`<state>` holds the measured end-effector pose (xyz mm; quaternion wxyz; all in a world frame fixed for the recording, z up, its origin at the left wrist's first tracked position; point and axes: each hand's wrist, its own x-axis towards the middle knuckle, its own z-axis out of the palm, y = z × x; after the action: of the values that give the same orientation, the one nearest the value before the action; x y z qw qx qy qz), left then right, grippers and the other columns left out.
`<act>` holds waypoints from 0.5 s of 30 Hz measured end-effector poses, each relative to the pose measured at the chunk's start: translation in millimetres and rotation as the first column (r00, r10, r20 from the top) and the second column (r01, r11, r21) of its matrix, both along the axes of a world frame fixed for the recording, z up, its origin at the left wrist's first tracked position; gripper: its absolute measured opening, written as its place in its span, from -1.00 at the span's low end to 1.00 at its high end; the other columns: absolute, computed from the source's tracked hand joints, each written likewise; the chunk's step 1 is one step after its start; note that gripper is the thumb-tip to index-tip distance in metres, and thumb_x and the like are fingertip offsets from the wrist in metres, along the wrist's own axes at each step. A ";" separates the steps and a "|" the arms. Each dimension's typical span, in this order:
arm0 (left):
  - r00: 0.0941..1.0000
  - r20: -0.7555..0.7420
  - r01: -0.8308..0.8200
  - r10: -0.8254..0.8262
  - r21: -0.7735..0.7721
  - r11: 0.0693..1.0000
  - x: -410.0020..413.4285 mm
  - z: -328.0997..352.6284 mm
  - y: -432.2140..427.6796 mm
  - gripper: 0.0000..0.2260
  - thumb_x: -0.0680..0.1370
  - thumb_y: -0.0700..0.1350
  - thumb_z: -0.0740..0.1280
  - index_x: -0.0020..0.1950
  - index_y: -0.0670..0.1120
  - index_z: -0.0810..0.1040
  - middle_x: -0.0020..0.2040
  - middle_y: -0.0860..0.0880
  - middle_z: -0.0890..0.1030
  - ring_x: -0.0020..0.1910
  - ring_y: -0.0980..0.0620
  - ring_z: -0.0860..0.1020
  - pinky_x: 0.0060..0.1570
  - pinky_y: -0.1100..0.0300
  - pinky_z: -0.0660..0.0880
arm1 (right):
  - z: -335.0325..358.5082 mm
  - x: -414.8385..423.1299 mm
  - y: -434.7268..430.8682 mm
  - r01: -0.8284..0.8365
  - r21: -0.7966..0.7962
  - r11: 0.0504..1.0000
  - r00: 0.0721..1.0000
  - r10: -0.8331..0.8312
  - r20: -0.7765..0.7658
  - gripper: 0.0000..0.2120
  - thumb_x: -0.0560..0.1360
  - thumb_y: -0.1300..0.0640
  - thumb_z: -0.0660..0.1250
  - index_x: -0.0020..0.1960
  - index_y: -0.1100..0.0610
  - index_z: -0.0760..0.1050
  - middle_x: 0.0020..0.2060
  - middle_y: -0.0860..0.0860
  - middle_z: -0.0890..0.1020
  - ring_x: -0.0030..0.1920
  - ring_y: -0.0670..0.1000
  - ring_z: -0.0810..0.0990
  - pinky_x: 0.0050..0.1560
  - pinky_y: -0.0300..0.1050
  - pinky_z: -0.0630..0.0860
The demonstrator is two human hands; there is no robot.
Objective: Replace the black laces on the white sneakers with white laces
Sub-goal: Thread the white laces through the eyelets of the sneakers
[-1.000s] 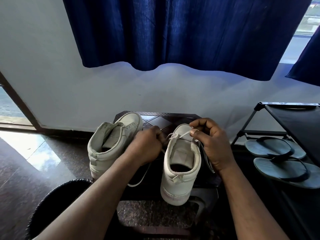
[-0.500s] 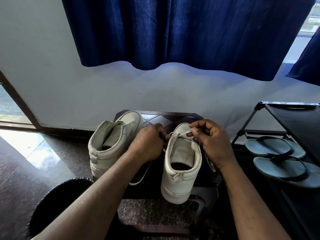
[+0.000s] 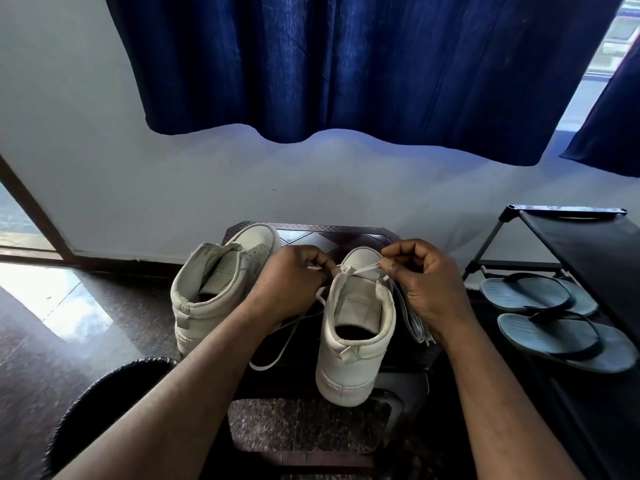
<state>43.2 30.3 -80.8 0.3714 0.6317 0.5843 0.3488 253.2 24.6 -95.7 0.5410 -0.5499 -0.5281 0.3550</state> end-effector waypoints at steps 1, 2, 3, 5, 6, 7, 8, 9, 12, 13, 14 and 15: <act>1.000 -0.015 -0.022 0.022 -0.004 1.000 -0.3 1.5 -0.5 -0.88 0.55 -0.19 0.46 -0.18 -0.04 0.70 -0.49 0.19 0.56 -0.57 0.29 0.41 -0.49 0.43 0.32 | 0.1 0.2 -0.1 -0.010 -0.006 1.000 1.000 0.010 0.000 -0.80 0.46 0.37 0.52 -0.07 0.09 0.66 -0.14 0.07 0.75 -0.12 -0.05 0.69 0.05 -0.08 0.64; 0.997 -0.064 -0.047 0.047 0.001 0.999 -1.0 1.9 -0.4 -0.87 0.54 -0.18 0.45 -0.19 -0.02 0.71 -0.43 0.19 0.61 -0.51 0.29 0.47 -0.43 0.39 0.39 | 0.1 -0.1 -0.1 -0.022 -0.012 1.000 1.000 0.022 0.002 -0.79 0.45 0.39 0.52 -0.07 0.11 0.66 -0.14 0.08 0.75 -0.10 -0.03 0.70 0.09 -0.04 0.65; 0.989 -0.132 -0.068 0.070 0.015 0.998 -1.7 1.1 0.0 -0.85 0.53 -0.18 0.43 -0.20 0.01 0.71 -0.33 0.18 0.67 -0.38 0.28 0.55 -0.31 0.33 0.49 | -0.2 -0.7 -0.6 -0.035 -0.020 0.999 0.999 0.035 0.008 -0.78 0.44 0.42 0.51 -0.06 0.12 0.66 -0.14 0.08 0.75 -0.08 0.00 0.71 0.11 -0.01 0.66; 0.968 -0.232 -0.086 0.092 0.035 0.996 -2.2 -3.2 1.9 -0.81 0.50 -0.21 0.36 -0.20 0.04 0.69 -0.16 0.13 0.73 -0.11 0.17 0.65 -0.05 0.23 0.57 | -0.9 -2.3 -1.7 -0.055 -0.031 0.998 0.998 0.056 0.020 -0.76 0.43 0.46 0.50 -0.06 0.15 0.67 -0.15 0.07 0.76 -0.04 0.06 0.74 0.13 0.03 0.66; 0.969 -0.231 -0.084 0.088 0.030 0.996 -2.0 -4.3 2.5 -0.81 0.49 -0.21 0.34 -0.20 0.04 0.67 -0.11 0.12 0.73 -0.06 0.12 0.65 0.00 0.20 0.56 | -0.8 -3.1 -2.3 -0.059 -0.033 0.998 0.998 0.059 0.026 -0.76 0.42 0.47 0.50 -0.07 0.15 0.67 -0.15 0.07 0.76 -0.03 0.08 0.74 0.13 0.02 0.66; 0.974 -0.212 -0.076 0.079 0.023 0.997 -1.8 -4.2 2.6 -0.83 0.50 -0.19 0.33 -0.19 0.04 0.65 -0.08 0.11 0.73 -0.05 0.10 0.65 -0.03 0.18 0.55 | -0.4 -3.8 -2.7 -0.059 -0.033 0.998 0.998 0.060 0.032 -0.77 0.42 0.46 0.50 -0.07 0.16 0.67 -0.15 0.06 0.76 -0.03 0.08 0.74 0.12 0.00 0.67; 0.979 -0.195 -0.064 0.067 0.023 0.998 -2.1 -4.1 3.4 -0.84 0.52 -0.18 0.32 -0.18 0.05 0.62 -0.06 0.11 0.73 -0.06 0.09 0.65 -0.09 0.18 0.53 | 0.0 -4.4 -2.9 -0.059 -0.030 0.998 0.998 0.060 0.034 -0.77 0.42 0.46 0.50 -0.07 0.17 0.67 -0.15 0.06 0.76 -0.03 0.08 0.74 0.11 -0.01 0.67; 0.982 -0.179 -0.048 0.053 0.033 0.998 -2.9 -3.7 4.2 -0.85 0.53 -0.17 0.31 -0.17 0.05 0.59 -0.06 0.11 0.72 -0.10 0.11 0.64 -0.17 0.18 0.50 | 0.5 -5.0 -2.9 -0.058 -0.026 0.998 0.998 0.059 0.034 -0.77 0.42 0.46 0.50 -0.06 0.17 0.67 -0.15 0.07 0.76 -0.03 0.09 0.74 0.10 -0.02 0.67; 0.995 -0.100 0.022 -0.019 0.030 0.999 -5.0 -1.0 2.8 -0.86 0.57 -0.14 0.35 -0.14 0.08 0.60 -0.13 0.14 0.72 -0.29 0.25 0.58 -0.28 0.27 0.42 | 1.5 -7.0 -2.7 -0.054 -0.014 0.998 0.998 0.055 0.041 -0.76 0.41 0.47 0.50 -0.07 0.17 0.66 -0.17 0.07 0.75 -0.07 0.05 0.74 0.07 -0.04 0.66; 0.996 -0.070 0.054 -0.052 0.021 0.998 -4.7 -0.7 1.9 -0.85 0.57 -0.16 0.37 -0.13 0.08 0.63 -0.15 0.16 0.72 -0.29 0.27 0.58 -0.26 0.32 0.43 | 1.9 -7.7 -3.1 -0.055 -0.014 0.998 0.997 0.056 0.047 -0.76 0.40 0.47 0.50 -0.08 0.17 0.67 -0.17 0.07 0.75 -0.08 0.04 0.73 0.06 -0.05 0.67; 0.995 -0.064 0.079 -0.077 0.022 0.997 -4.1 -0.8 1.2 -0.83 0.56 -0.19 0.38 -0.13 0.07 0.65 -0.18 0.18 0.72 -0.30 0.29 0.58 -0.26 0.37 0.43 | 2.3 -8.6 -3.5 -0.058 -0.014 0.998 0.997 0.058 0.054 -0.76 0.40 0.47 0.50 -0.07 0.16 0.67 -0.17 0.06 0.75 -0.08 0.04 0.73 0.06 -0.05 0.67; 0.993 -0.077 0.093 -0.090 0.029 0.995 -3.2 -0.3 0.1 -0.81 0.55 -0.22 0.39 -0.15 0.07 0.65 -0.24 0.20 0.70 -0.34 0.32 0.56 -0.29 0.42 0.41 | 2.7 -9.1 -4.1 -0.061 -0.014 0.998 0.996 0.061 0.057 -0.76 0.40 0.47 0.49 -0.07 0.16 0.67 -0.17 0.06 0.75 -0.08 0.04 0.73 0.06 -0.05 0.67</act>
<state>40.0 30.5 -81.1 0.3544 0.6764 0.5627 0.3165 244.0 20.5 -93.0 0.5110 -0.5469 -0.5578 0.3588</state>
